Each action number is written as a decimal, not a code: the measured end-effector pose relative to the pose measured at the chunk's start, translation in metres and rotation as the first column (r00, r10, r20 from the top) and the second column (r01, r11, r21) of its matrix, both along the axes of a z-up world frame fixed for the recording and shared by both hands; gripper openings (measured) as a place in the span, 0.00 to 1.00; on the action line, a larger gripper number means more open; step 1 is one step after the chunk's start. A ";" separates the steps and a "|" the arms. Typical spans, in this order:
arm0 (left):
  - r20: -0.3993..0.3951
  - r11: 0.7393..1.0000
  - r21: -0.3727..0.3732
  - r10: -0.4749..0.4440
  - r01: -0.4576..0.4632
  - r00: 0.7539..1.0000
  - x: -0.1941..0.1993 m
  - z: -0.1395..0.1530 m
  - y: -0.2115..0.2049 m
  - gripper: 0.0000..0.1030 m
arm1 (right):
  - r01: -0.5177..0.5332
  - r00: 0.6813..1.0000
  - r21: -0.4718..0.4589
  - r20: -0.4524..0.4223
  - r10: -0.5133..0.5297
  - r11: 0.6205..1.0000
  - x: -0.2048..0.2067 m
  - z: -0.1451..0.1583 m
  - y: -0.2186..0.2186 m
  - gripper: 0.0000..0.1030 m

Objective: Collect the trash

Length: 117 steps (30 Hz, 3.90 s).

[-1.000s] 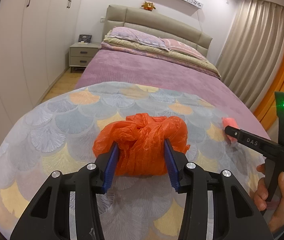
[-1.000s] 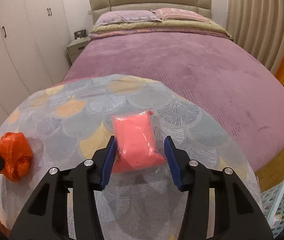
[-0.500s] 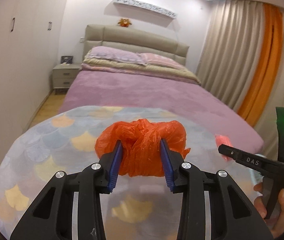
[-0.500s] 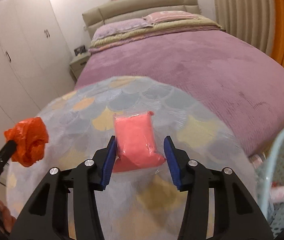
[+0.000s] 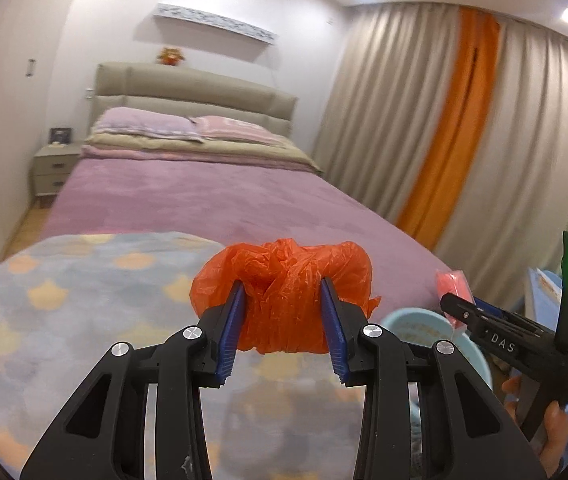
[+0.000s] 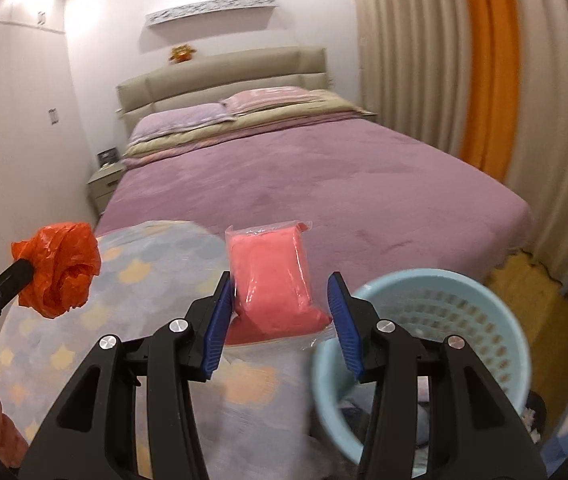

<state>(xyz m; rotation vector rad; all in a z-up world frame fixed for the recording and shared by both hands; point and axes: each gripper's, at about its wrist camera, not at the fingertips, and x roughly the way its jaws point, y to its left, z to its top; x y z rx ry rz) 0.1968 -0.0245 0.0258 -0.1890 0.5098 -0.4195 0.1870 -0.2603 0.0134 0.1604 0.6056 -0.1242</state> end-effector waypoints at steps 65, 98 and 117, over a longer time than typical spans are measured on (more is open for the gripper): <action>0.045 0.985 0.171 -0.014 0.006 0.999 -0.068 -0.083 -0.038 0.86 | 0.188 0.980 -0.049 0.071 -0.185 0.981 -0.112 -0.044 -0.034 0.57; 0.039 0.988 0.155 -0.018 0.011 0.999 -0.071 -0.085 -0.036 0.93 | 0.207 0.975 -0.123 0.112 -0.194 0.971 -0.132 -0.039 -0.013 0.57; 0.029 0.988 0.156 -0.025 0.020 0.999 -0.068 -0.087 -0.037 0.93 | 0.197 0.978 -0.108 0.086 -0.188 0.974 -0.129 -0.044 -0.016 0.60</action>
